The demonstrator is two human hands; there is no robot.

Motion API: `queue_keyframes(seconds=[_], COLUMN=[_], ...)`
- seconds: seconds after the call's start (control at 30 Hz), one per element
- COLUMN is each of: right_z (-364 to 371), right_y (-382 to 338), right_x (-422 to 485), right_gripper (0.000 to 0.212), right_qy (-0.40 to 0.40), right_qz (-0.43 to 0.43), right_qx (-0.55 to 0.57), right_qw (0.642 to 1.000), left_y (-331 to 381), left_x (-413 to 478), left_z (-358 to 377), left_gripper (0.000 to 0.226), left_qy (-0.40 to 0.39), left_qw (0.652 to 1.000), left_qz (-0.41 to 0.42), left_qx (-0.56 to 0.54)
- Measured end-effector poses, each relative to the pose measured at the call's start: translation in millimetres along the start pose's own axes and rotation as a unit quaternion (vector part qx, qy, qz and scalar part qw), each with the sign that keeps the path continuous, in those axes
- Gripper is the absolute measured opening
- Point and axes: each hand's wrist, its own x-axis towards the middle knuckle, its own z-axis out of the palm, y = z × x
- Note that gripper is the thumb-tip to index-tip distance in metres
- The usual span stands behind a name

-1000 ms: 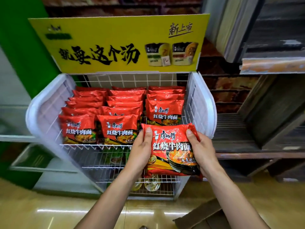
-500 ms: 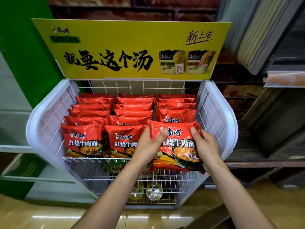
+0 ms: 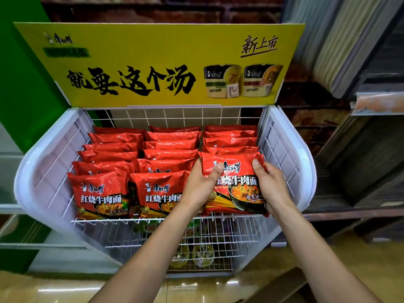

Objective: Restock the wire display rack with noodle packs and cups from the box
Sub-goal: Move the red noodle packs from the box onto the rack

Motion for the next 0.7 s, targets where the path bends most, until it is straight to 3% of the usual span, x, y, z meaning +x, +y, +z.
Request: queue_keyframes(seconds=[0.27, 0.7], right_z=[0, -8], right_y=[0, 38], right_x=[23, 36], right_gripper=[0.017, 0.018], right_qy=[-0.016, -0.035], right_qz=[-0.026, 0.012], right_qx=[-0.011, 0.003], right_qw=[0.999, 0.999], left_y=[-12, -54], left_x=[22, 24], left_z=[11, 29], left_gripper=[0.035, 0.042], left_qy=[0.022, 0.045], left_qw=[1.000, 0.997], left_qz=[0.017, 0.037], left_qx=[-0.013, 0.048])
